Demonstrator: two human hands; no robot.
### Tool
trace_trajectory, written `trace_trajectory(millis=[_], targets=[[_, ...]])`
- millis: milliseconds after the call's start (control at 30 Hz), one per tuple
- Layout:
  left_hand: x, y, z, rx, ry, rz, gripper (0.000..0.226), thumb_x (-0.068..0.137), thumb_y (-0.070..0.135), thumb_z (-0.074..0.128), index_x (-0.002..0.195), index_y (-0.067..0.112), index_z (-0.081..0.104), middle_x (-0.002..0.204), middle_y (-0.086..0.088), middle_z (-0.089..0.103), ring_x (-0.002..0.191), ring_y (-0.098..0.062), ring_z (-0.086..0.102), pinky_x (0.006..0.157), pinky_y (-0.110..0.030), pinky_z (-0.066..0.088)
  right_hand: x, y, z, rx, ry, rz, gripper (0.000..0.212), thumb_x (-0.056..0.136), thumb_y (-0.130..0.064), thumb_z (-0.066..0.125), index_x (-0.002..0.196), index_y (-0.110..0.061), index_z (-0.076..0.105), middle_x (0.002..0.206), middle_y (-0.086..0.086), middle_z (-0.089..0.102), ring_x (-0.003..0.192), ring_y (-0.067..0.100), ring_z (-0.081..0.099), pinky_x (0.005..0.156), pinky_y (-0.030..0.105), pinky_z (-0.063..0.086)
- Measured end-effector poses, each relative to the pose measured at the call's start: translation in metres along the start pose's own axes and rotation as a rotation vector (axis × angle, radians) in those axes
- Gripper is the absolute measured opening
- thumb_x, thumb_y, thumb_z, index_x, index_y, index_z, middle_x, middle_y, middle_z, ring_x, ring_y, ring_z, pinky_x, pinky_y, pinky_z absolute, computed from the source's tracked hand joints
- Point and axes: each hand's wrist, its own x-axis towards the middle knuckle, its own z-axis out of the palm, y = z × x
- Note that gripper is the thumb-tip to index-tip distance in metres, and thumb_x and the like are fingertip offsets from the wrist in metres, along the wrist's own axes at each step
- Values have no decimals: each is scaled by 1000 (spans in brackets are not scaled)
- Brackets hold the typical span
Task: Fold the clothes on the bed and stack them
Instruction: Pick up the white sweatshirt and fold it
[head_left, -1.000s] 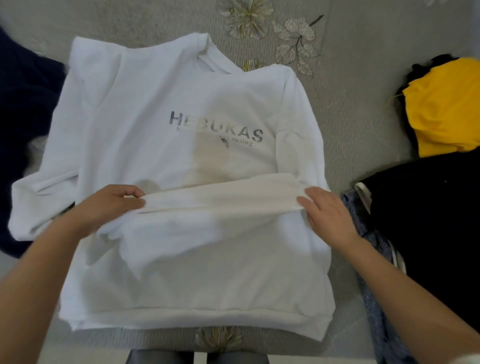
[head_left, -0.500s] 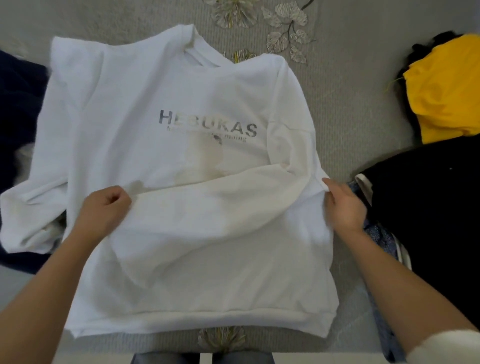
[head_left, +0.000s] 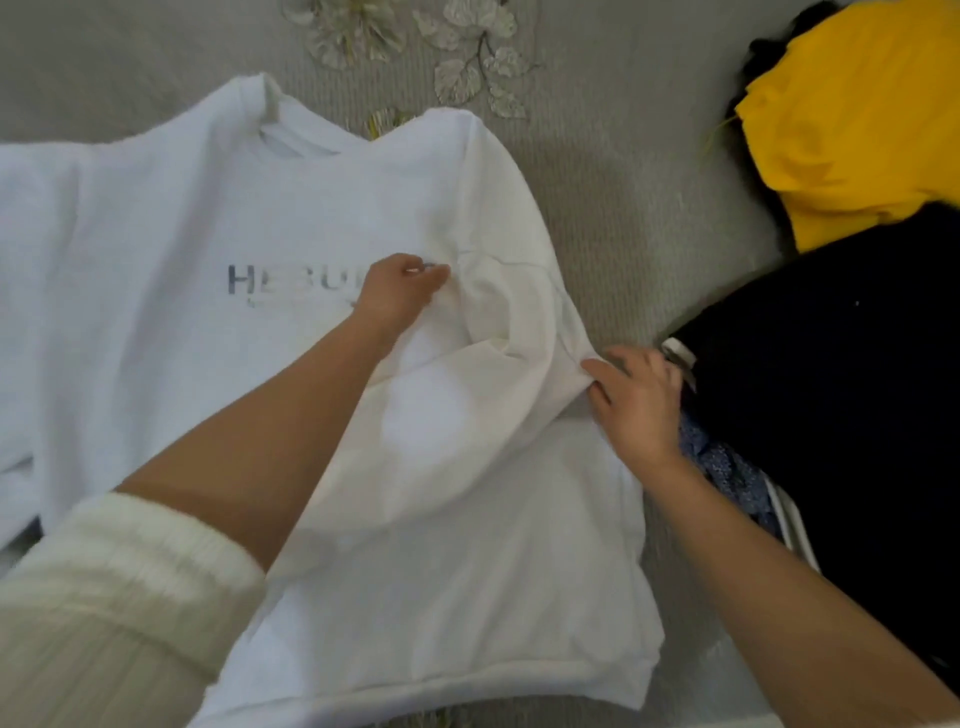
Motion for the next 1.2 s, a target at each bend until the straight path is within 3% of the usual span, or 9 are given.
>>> trace_trajectory(millis=[100, 233, 333, 500, 633, 733, 900, 1067, 1200], targets=[[20, 21, 18, -82, 19, -136, 15, 84, 13, 64, 72, 7, 58, 51, 2, 61, 44, -6, 55, 54, -23, 40, 3, 10, -2, 57, 75, -84, 25, 76, -17, 50, 82, -7, 73, 85, 14, 69, 83, 21, 42, 66, 36, 48], [30, 44, 31, -12, -1, -261, 28, 83, 28, 66, 69, 11, 49, 67, -3, 54, 53, -15, 47, 53, -24, 36, -6, 19, -3, 134, 121, -3, 27, 79, -12, 49, 86, 0, 72, 82, 14, 69, 81, 18, 45, 56, 23, 49], [30, 48, 40, 125, -41, -282, 28, 84, 24, 66, 67, 10, 48, 70, -4, 51, 55, -15, 45, 53, -25, 38, -5, 21, -2, 76, 158, -56, 24, 79, -8, 51, 85, 1, 72, 80, 14, 70, 72, 26, 60, 66, 26, 44], [44, 77, 27, -42, 138, 27, 29, 92, 13, 55, 65, 17, 46, 69, -3, 52, 56, -13, 51, 51, -23, 42, -11, 25, 4, -36, 120, 82, 27, 76, -5, 46, 85, 1, 71, 75, 12, 69, 64, 28, 66, 51, 23, 51], [39, 84, 30, -3, 67, 163, 17, 92, 15, 51, 76, 18, 56, 81, -1, 56, 66, -12, 54, 46, -16, 41, -3, 16, 11, -124, -51, 220, 33, 69, -9, 38, 79, -3, 69, 68, 13, 63, 62, 31, 62, 47, 28, 48], [27, 52, 31, 163, -56, 40, 32, 93, 30, 52, 120, 12, 51, 97, -9, 55, 65, -14, 52, 49, -21, 43, -4, 3, 10, -188, -112, 281, 42, 69, -15, 36, 97, -2, 63, 88, 16, 65, 79, 34, 62, 59, 34, 50], [-3, -7, 21, 479, -199, 47, 27, 83, 29, 66, 101, 9, 65, 90, -6, 61, 81, -18, 56, 72, -25, 42, -13, -33, 8, -57, 129, -77, 40, 86, -8, 37, 125, -10, 46, 125, 20, 55, 118, 33, 42, 90, 44, 39], [-29, -29, 14, 417, -32, 47, 14, 79, 10, 65, 92, 14, 62, 75, -2, 57, 72, -21, 54, 68, -26, 42, 3, -56, 15, -82, -375, -15, 56, 84, -43, 33, 134, -21, 44, 139, 20, 46, 123, 40, 48, 91, 49, 46], [-47, -44, -3, 284, 127, 143, 30, 85, 6, 54, 114, 15, 61, 75, -2, 51, 64, -18, 49, 65, -29, 46, 6, -53, 8, 67, -718, 55, 89, 66, -81, -1, 145, -42, 8, 157, 9, -9, 143, 36, 1, 112, 50, 10]])
